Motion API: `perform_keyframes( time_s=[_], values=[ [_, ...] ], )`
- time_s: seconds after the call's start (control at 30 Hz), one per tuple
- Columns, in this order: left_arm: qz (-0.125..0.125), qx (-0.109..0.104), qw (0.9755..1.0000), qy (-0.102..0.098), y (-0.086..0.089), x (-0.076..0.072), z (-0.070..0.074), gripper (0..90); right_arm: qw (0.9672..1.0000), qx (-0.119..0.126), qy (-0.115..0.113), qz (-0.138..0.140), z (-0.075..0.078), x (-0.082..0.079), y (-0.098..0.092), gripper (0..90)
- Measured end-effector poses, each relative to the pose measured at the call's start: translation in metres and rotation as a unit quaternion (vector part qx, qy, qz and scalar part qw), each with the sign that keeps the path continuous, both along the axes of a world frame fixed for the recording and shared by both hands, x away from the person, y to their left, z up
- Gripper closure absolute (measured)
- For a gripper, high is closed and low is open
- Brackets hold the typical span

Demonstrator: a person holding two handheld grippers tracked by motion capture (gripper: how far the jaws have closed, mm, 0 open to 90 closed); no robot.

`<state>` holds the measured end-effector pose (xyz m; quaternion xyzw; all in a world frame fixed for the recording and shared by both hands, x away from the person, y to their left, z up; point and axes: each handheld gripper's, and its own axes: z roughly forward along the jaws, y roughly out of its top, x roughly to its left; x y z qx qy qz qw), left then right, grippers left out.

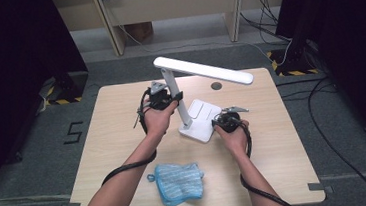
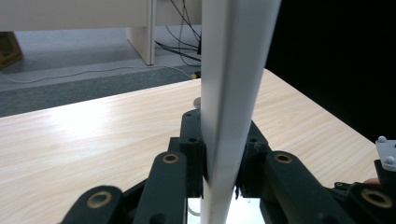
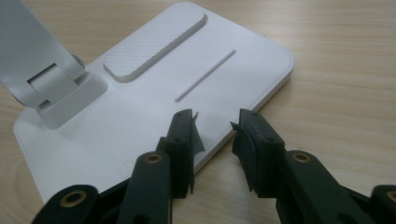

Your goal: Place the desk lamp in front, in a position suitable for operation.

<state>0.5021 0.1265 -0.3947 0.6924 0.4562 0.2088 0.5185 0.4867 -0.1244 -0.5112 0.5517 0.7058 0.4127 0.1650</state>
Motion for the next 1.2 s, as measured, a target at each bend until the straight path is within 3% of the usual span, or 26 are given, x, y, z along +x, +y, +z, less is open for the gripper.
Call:
perform_keyframes(
  time_s=[0.23,0.33,0.6,0.8,0.87,1.2],
  values=[
    [0.019,-0.009,0.9997,0.007,0.021,-0.015,-0.003,76.0,0.9997,-0.003,0.0,0.023,0.002,-0.004,0.015,66.8],
    [0.034,-0.018,0.9992,0.011,0.03,-0.028,-0.006,75.9,0.9992,-0.005,-0.001,0.041,0.004,-0.008,0.025,67.5],
    [0.052,-0.022,0.9983,0.016,0.04,-0.05,-0.008,75.5,0.9976,-0.013,-0.001,0.068,0.008,-0.018,0.041,73.6],
    [0.054,-0.016,0.9983,0.013,0.045,-0.062,-0.008,74.6,0.9969,-0.023,-0.001,0.075,0.011,-0.023,0.041,81.5],
    [0.048,-0.008,0.9987,0.013,0.047,-0.067,-0.007,73.3,0.9961,-0.034,0.006,0.081,0.011,-0.026,0.04,88.2],
    [0.029,0.005,0.9995,0.007,0.047,-0.086,-0.007,68.5,0.9948,-0.051,0.015,0.087,0.004,-0.028,0.039,90.0]
  ],
)
